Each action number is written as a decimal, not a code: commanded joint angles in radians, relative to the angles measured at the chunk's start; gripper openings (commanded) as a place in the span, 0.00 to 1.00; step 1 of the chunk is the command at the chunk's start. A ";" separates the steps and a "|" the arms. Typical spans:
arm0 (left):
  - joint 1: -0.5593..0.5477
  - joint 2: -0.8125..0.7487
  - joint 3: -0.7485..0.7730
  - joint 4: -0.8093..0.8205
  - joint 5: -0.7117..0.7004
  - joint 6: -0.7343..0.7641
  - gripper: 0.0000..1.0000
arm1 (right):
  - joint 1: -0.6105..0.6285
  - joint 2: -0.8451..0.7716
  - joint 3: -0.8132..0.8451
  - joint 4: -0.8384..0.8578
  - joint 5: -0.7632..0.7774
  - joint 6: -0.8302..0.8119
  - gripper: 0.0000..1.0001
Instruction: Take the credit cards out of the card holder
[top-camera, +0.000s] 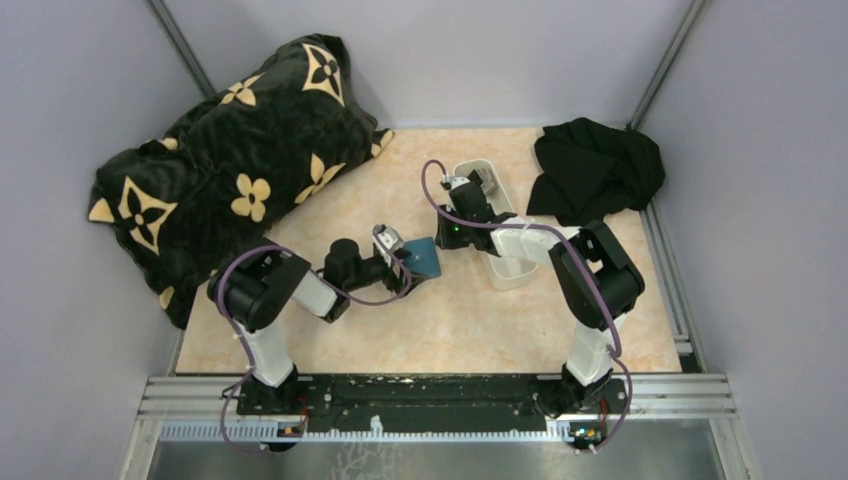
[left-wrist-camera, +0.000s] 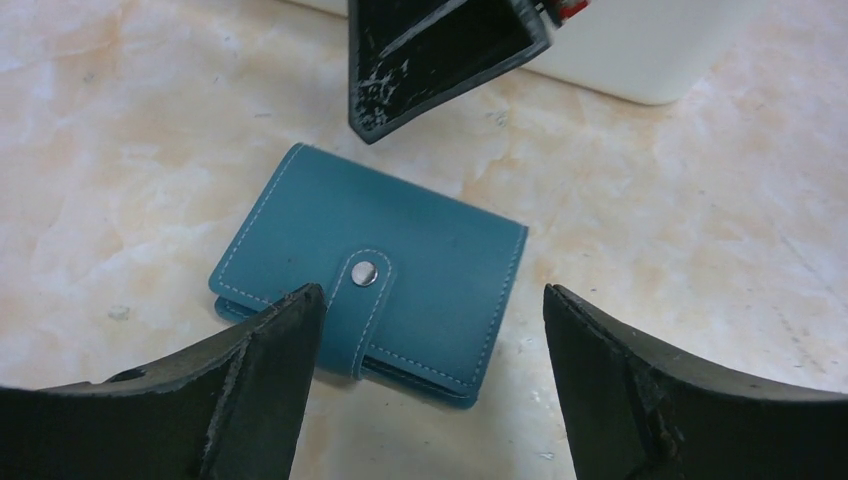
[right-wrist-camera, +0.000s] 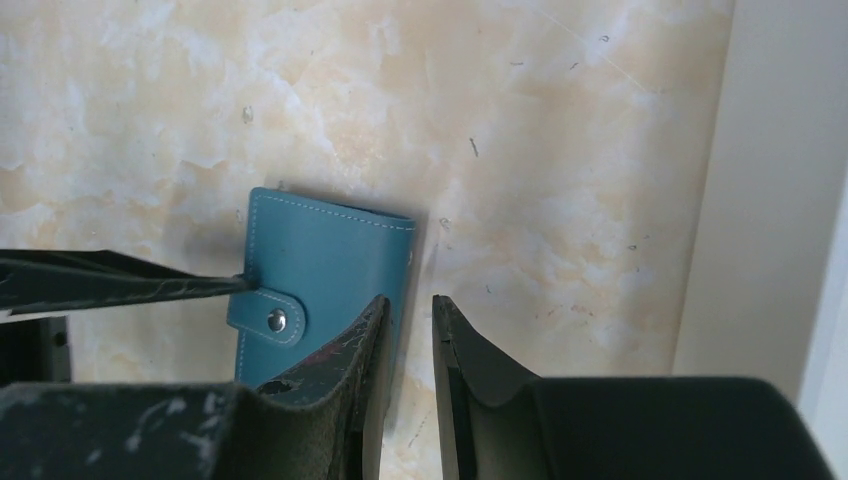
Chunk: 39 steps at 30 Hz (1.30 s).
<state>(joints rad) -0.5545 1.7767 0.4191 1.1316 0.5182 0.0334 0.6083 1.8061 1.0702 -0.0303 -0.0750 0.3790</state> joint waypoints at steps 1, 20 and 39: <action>-0.003 0.094 -0.004 0.214 -0.061 -0.025 0.86 | 0.007 -0.023 0.048 0.050 -0.044 0.001 0.23; -0.006 0.150 0.014 0.197 -0.108 -0.019 0.16 | 0.021 -0.047 0.027 0.061 -0.110 -0.056 0.23; -0.005 0.093 -0.010 0.249 -0.080 -0.118 0.00 | 0.071 -0.052 -0.041 0.084 -0.136 -0.068 0.11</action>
<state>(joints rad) -0.5549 1.8938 0.4160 1.3300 0.4213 -0.0422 0.6319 1.8019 1.0443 0.0071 -0.1970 0.3321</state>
